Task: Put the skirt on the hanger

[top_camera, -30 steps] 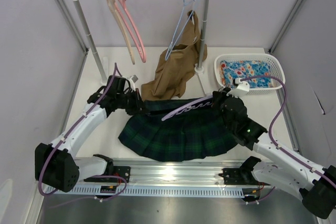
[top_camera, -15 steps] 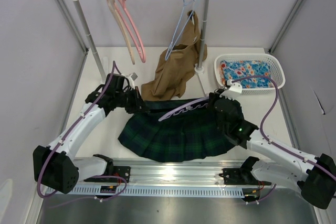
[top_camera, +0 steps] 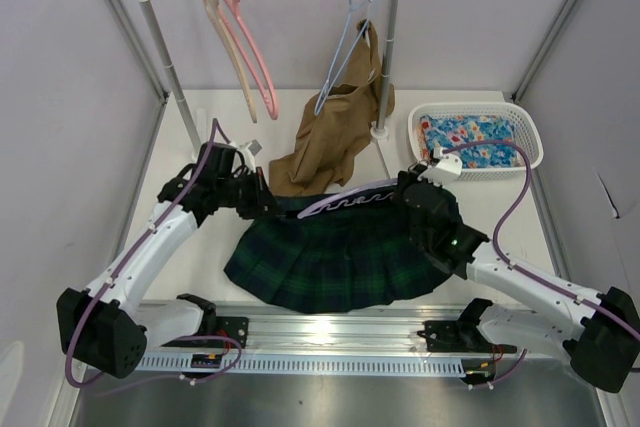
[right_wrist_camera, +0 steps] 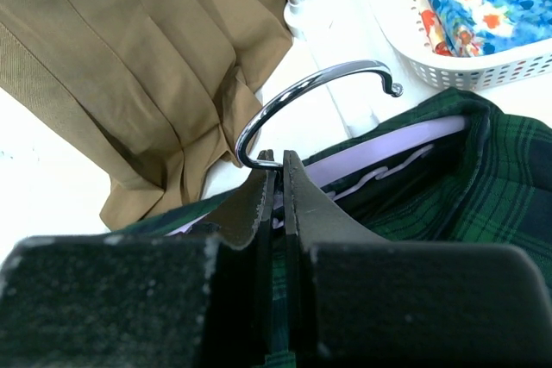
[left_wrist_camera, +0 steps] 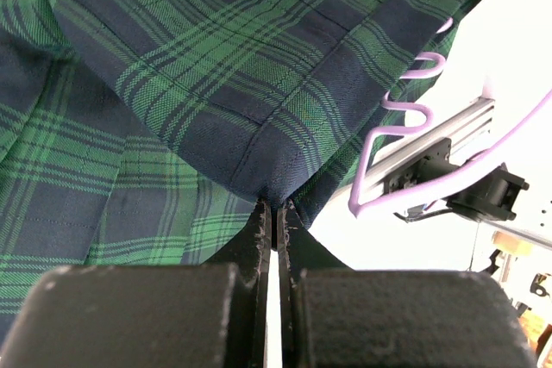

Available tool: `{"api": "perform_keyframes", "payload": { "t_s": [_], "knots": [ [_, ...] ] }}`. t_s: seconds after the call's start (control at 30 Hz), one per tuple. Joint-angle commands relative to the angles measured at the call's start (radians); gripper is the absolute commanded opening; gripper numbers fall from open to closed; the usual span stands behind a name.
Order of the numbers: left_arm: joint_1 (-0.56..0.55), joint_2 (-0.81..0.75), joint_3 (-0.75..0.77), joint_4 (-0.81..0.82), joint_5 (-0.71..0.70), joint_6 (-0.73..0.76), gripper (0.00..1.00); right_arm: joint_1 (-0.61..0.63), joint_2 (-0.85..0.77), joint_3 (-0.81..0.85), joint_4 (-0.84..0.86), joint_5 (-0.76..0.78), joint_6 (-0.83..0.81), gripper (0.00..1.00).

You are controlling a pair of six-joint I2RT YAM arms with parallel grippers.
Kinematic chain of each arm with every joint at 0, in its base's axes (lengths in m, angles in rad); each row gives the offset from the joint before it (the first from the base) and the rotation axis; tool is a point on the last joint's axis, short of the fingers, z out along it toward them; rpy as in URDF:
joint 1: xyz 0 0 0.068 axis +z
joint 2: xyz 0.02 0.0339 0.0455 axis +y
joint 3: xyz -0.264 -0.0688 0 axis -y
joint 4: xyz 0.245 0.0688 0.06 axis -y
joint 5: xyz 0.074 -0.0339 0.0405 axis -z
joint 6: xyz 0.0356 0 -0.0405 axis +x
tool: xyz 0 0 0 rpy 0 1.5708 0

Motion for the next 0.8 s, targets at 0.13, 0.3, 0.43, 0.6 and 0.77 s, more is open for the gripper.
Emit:
{"api": "perform_keyframes", "payload": {
  "t_s": [0.13,0.3,0.43,0.6,0.77],
  "knots": [
    [-0.003,-0.058,0.028,-0.05,0.009,0.027,0.0,-0.01,0.021,0.033,-0.017,0.149,-0.015,0.0],
    [-0.003,-0.059,0.042,-0.05,0.012,0.021,0.0,0.025,0.025,0.02,-0.001,0.186,-0.039,0.0],
    [-0.006,-0.061,0.067,-0.056,0.016,0.012,0.0,0.054,0.038,0.021,-0.001,0.233,-0.056,0.0],
    [-0.021,-0.062,0.093,-0.052,0.025,-0.007,0.0,0.094,0.05,0.052,-0.021,0.284,-0.058,0.0],
    [-0.061,-0.059,0.113,-0.049,0.013,-0.024,0.0,0.111,0.062,0.082,-0.04,0.344,-0.056,0.0]
  ]
}}
